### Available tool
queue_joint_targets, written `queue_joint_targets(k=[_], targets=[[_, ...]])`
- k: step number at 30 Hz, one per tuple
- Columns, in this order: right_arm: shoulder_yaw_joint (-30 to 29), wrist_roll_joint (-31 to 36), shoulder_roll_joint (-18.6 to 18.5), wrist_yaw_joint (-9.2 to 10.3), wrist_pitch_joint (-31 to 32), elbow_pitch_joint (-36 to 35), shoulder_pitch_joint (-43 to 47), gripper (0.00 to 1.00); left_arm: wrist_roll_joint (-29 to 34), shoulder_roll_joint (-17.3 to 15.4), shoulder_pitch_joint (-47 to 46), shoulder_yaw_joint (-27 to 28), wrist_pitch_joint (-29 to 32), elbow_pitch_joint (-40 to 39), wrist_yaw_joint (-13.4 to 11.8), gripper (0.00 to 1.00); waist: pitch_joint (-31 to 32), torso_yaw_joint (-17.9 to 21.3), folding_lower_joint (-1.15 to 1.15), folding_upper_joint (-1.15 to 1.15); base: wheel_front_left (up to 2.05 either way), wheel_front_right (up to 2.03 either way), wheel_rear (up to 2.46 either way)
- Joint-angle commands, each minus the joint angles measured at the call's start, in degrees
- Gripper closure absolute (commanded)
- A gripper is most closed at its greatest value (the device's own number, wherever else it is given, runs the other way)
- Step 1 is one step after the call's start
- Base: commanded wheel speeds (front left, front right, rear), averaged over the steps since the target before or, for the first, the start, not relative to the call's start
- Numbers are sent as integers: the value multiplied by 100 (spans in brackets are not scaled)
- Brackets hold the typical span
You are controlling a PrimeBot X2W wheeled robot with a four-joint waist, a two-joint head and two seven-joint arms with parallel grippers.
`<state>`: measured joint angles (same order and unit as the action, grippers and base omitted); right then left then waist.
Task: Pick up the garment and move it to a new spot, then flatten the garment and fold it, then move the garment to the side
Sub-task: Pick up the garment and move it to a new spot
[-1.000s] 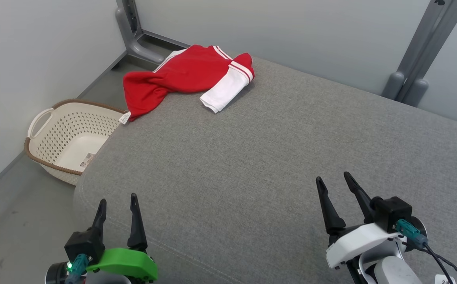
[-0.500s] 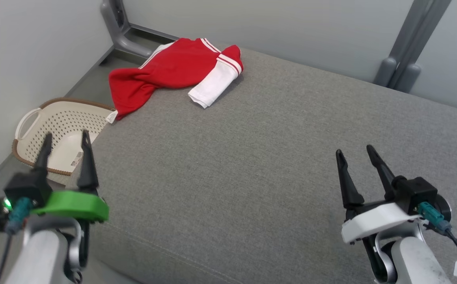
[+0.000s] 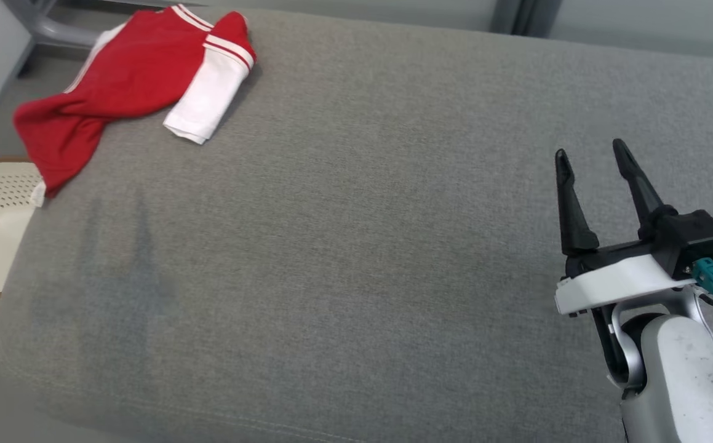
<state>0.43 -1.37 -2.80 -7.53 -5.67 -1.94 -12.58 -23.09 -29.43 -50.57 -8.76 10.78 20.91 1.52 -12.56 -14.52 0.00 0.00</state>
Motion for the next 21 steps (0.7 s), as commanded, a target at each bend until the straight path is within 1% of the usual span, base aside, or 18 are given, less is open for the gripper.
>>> queue_joint_targets(k=[1,6,9,16,21], targets=[[-48,96,-20,9,56,-147,-136,0,-115,-61,-280,44,230,288,69,0,-1112,1033,0,0,0,0,0],[-261,246,-17,9,211,-577,-120,0,-435,-61,-759,41,910,1130,229,0,-1672,1307,0,0,0,0,0],[-470,341,-17,10,279,-818,-149,0,-716,47,-857,79,1213,1480,307,0,-1976,1369,0,0,0,0,0],[-791,433,-15,10,305,-1045,-207,0,-1066,228,-707,-42,1396,1991,501,0,-2292,1331,0,0,0,0,0],[-851,400,-15,10,311,-1057,-232,0,-1185,177,-643,-180,1473,2172,557,0,-2342,1289,0,0,0,0,0]])
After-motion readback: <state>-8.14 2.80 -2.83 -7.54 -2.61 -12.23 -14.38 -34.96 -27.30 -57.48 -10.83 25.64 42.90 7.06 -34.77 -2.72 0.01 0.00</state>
